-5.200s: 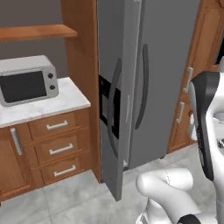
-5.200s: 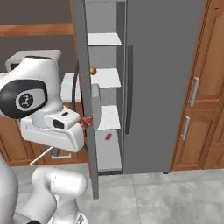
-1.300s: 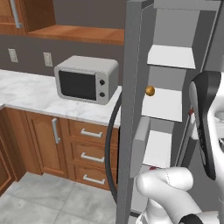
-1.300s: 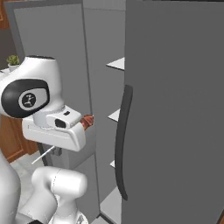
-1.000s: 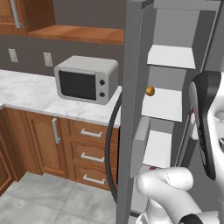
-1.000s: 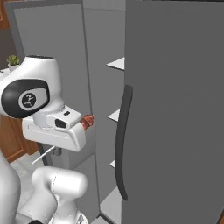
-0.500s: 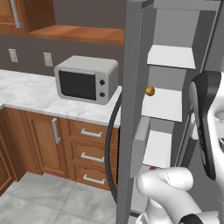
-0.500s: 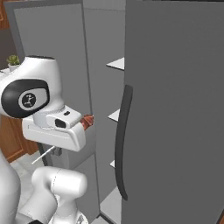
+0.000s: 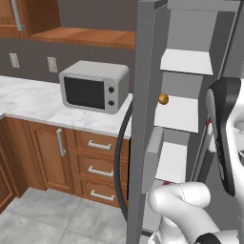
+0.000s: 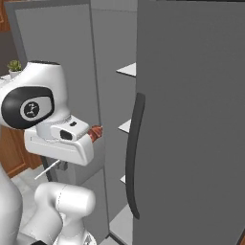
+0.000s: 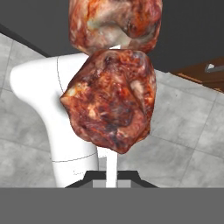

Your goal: Store the kebab skewer in the freezer for long-term storage. Close the freezer door after placing the cooked food.

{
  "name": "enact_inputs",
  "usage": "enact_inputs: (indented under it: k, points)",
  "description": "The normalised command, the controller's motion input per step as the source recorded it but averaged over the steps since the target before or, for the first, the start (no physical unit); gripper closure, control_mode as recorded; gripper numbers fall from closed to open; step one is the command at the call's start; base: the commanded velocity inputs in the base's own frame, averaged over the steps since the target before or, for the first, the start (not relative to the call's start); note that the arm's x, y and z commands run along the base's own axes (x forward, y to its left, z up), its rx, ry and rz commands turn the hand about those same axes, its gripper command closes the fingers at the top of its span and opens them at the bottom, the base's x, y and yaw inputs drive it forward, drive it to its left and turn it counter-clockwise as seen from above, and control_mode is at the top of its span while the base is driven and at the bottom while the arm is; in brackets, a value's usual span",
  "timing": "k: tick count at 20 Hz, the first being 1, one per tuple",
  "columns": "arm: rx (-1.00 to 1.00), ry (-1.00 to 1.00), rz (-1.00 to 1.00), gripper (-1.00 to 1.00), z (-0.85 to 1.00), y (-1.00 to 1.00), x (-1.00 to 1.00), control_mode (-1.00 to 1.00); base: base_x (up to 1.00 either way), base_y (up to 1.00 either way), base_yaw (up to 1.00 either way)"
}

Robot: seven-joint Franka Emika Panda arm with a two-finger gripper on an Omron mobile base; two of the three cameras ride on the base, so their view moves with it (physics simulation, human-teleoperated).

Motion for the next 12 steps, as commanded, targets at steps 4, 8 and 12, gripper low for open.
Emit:
enact_inputs:
  k: [4, 8, 12]
  points:
    - [-0.06, -0.12, -0.13, 1.0, 0.02, 0.17, 0.12, -1.0, 0.0, 0.0, 0.0]
    - [-0.06, -0.26, -0.13, 1.0, 0.11, 0.15, 0.28, -1.0, 0.0, 0.0, 0.0]
    - [-0.05, -0.19, -0.09, 1.0, 0.26, 0.06, 0.5, -1.0, 0.0, 0.0, 0.0]
